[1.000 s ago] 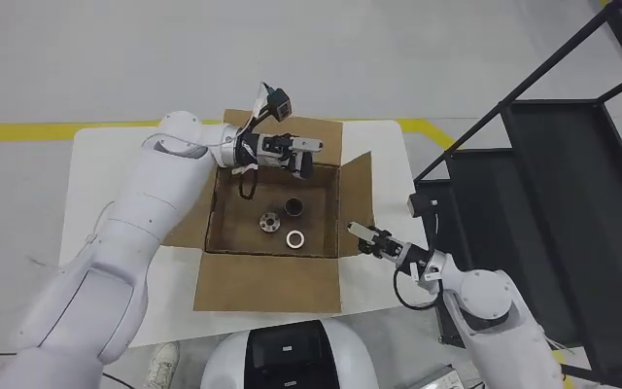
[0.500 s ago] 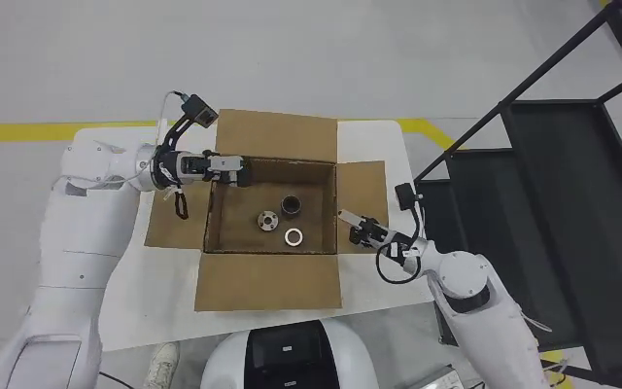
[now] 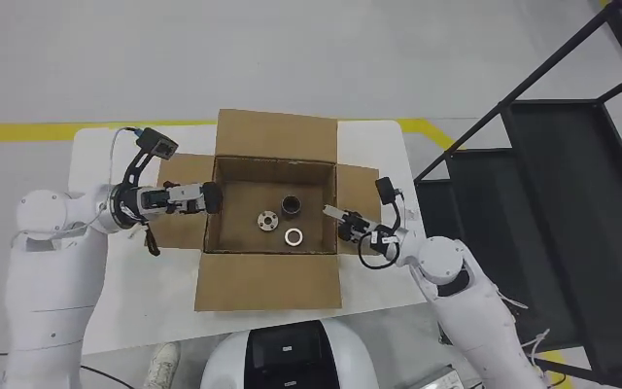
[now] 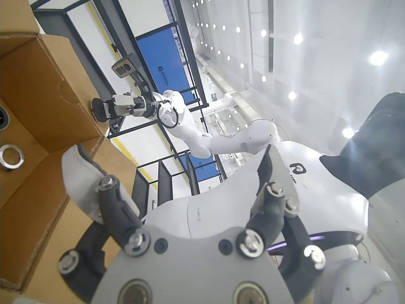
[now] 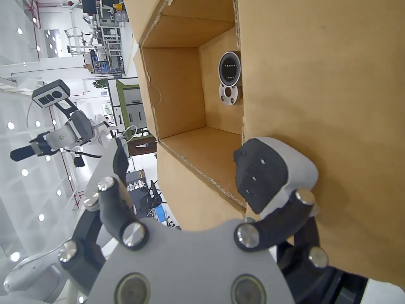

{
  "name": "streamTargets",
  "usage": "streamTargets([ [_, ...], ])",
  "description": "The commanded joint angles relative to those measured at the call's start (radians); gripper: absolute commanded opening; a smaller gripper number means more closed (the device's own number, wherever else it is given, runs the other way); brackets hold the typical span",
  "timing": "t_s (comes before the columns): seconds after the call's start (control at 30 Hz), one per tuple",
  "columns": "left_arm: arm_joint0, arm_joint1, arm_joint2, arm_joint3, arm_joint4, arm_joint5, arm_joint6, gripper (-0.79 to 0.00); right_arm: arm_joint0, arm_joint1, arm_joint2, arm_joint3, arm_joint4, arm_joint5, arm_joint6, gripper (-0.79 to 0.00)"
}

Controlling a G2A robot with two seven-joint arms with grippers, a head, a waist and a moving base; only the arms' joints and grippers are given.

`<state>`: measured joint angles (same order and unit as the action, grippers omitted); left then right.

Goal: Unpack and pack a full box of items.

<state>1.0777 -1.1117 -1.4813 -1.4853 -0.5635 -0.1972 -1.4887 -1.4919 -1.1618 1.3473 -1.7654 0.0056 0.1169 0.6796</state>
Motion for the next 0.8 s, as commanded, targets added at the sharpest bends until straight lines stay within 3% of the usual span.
streamTargets([
  [0.0,0.027,0.004,-0.014,-0.001,-0.019,0.001,-0.001,0.0,0.013,-0.001,-0.011,0.007,-0.004,0.006,0.001,0.0],
  [0.4,0.107,0.024,-0.08,-0.027,-0.084,-0.014,-0.008,0.0,0.036,-0.005,-0.043,-0.096,-0.022,-0.079,-0.069,0.0],
  [0.6,0.133,0.031,-0.09,-0.045,-0.092,-0.028,-0.008,0.0,0.114,-0.007,-0.156,-0.162,-0.246,0.061,-0.034,0.0],
  [0.77,0.144,0.035,-0.094,-0.047,-0.106,-0.04,-0.008,0.0,0.234,-0.025,-0.288,-0.114,-0.405,0.198,-0.035,0.0],
])
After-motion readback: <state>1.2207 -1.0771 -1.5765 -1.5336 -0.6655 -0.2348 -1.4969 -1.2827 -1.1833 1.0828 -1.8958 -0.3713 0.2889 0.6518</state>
